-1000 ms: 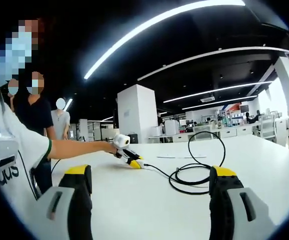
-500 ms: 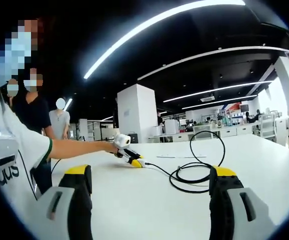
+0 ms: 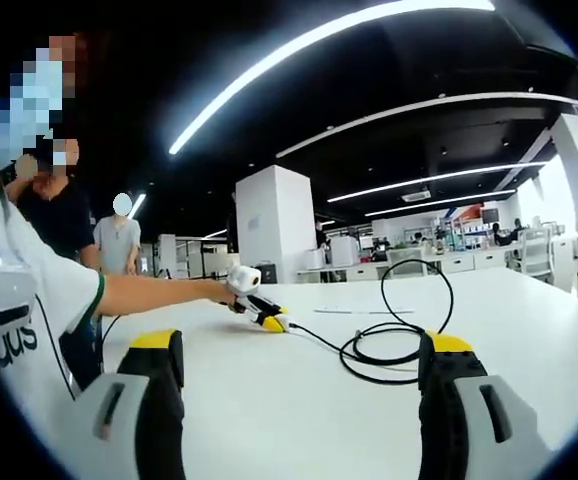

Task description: Plug the desk Type‑C cable into the charger adapter.

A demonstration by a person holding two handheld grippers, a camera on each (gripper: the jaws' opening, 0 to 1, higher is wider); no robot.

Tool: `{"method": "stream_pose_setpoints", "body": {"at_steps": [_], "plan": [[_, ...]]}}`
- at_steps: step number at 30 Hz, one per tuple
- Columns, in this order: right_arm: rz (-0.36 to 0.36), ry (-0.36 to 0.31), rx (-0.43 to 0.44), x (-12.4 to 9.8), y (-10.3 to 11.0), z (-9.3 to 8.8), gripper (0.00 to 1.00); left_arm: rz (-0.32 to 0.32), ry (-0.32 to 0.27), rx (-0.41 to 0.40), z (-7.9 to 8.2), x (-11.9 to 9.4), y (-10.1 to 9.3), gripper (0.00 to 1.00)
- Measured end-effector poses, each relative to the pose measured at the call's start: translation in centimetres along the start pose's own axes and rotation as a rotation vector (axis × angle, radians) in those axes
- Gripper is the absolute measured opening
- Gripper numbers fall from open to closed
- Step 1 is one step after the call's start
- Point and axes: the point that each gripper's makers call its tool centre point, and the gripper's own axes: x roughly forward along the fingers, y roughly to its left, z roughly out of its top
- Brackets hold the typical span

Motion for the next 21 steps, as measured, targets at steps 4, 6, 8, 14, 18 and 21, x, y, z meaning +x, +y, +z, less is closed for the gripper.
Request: {"method": "stream_pose_setpoints", "body": {"at_steps": [4,6,8,14,18,21], "plan": [[0.008,0.005,0.0,0.2,0.3,-0.1,1.0,0.005,-0.004,0.004,-0.1,-0.3,0.3,0.35],[0.01,0.005,0.0,0.2,0.3,-0.1,1.0,0.006,-0.009,0.005,-0.1,-0.5,0.3,0.39],[0.01,0.004,0.001,0.2,0.3,-0.1,1.0,0.007,-0.033,0.0,0.0,-0.8,0.2,0.41],[0.018,0.007,0.0,0.4,0.7,-0.2,1.0,0.053,-0.14,-0.037,1.5,-2.1,0.6,0.47],[0.026,0.008,-0.001,0.5,0.9,-0.2,1.0,0.097,-0.183,-0.053,2.2,-3.1,1.2,0.54],[0.032,0.006,-0.001,0.6,1.0,-0.1,1.0,0.126,-0.228,-0.058,2.9,-3.8,1.3,0.58]]}}
